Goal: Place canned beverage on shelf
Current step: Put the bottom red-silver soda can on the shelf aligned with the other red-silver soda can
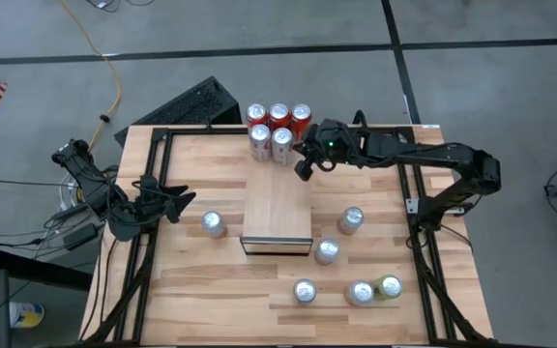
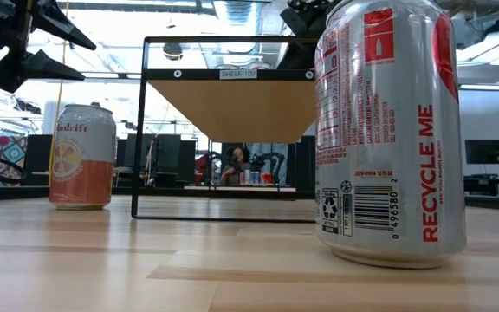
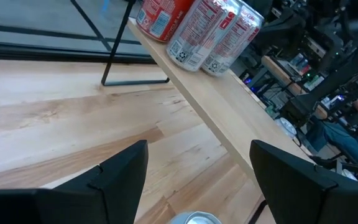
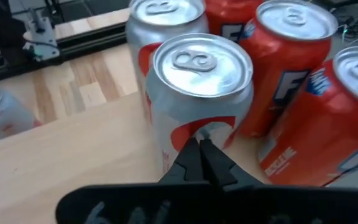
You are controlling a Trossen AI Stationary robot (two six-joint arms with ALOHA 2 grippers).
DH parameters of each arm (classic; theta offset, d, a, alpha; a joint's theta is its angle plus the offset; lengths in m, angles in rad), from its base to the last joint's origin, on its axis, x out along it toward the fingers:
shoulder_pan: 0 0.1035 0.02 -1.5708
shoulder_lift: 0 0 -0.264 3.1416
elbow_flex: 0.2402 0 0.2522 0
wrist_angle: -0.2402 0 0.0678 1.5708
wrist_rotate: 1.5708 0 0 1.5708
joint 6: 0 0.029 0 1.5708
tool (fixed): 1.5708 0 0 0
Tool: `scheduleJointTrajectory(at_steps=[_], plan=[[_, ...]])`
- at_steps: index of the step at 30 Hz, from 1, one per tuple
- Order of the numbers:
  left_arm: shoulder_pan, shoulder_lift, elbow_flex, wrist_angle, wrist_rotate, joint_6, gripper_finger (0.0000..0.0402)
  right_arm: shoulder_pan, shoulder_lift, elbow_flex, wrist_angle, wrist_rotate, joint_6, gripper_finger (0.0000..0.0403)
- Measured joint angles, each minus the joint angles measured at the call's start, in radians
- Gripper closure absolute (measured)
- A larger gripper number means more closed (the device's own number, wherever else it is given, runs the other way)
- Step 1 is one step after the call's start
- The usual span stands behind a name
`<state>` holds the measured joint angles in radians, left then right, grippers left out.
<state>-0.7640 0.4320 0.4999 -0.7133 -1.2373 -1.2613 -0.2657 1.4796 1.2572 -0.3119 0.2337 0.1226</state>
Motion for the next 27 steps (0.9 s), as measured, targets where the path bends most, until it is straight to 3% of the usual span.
scheduleJointTrajectory(at_steps=[27], plan=[[0.0, 0.0, 0.0, -0.007, 0.0, -0.023, 0.0132, -0.012, 0.029, 0.0, 0.057, 0.001, 0.0, 0.0403]])
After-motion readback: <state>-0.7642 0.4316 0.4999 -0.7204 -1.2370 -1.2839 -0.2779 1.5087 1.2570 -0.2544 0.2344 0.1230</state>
